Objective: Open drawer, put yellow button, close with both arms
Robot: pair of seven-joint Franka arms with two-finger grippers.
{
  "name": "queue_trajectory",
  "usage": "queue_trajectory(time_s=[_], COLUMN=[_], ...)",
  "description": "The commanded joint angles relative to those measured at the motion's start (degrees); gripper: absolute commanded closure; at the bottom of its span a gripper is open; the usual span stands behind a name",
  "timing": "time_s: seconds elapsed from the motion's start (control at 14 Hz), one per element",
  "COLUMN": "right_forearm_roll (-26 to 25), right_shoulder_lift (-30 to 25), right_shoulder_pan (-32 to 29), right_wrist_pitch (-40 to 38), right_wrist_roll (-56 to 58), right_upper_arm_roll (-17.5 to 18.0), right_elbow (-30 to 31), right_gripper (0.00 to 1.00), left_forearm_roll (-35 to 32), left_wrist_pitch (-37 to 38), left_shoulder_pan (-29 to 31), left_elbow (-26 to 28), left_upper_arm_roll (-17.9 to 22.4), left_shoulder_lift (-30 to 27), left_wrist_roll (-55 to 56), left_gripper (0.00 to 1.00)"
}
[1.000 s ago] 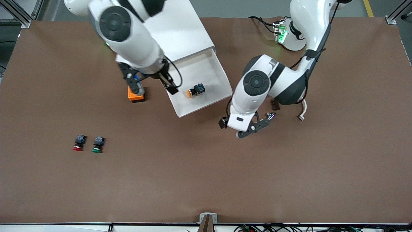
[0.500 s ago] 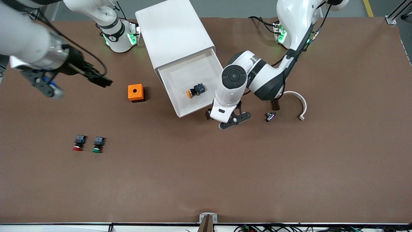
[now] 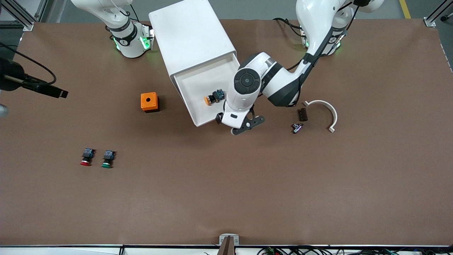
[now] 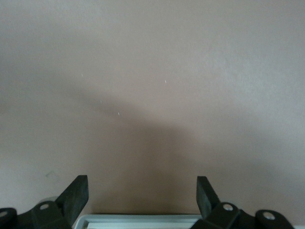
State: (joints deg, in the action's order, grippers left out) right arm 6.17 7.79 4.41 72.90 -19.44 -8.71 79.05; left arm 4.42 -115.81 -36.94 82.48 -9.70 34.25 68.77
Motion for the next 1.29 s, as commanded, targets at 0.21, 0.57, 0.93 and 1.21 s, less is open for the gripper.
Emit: queue_trajectory(time_s=[0.21,0.57,0.93,1.21], right_forearm_roll=[-4.0,-6.1,-6.1,-6.0], right_shoulder_lift=[-1.3,-1.3,-1.5,-1.8], right_shoulder_pan=[-3.0,-3.4,-3.8,-3.7], right_wrist_pitch=[5.2,7.0,8.3,8.3], right_wrist_roll=[9.1,15.6,17.9,18.0], right_upper_arm_roll=[1.2,1.2,1.2,1.4], right_elbow=[2.7,2.7,2.8,2.5], right_gripper=[0.0,0.0,0.0,0.0], left_forearm_roll=[2.7,4.2,4.2,3.7], left_wrist_pitch=[-0.4,-0.4,-0.5,-2.3], left_shoulder_pan=[-3.9,-5.7,-8.8,-12.3], left_elbow=[0.8,1.3,1.5,1.5], left_upper_arm_roll=[-1.6,-3.8,-4.5,-4.4], left_shoulder_lift=[-0.7,-0.9,-1.1,-0.8], left_wrist_roll=[3.9,7.5,11.6,15.8], left_gripper=[0.0,0.0,0.0,0.0])
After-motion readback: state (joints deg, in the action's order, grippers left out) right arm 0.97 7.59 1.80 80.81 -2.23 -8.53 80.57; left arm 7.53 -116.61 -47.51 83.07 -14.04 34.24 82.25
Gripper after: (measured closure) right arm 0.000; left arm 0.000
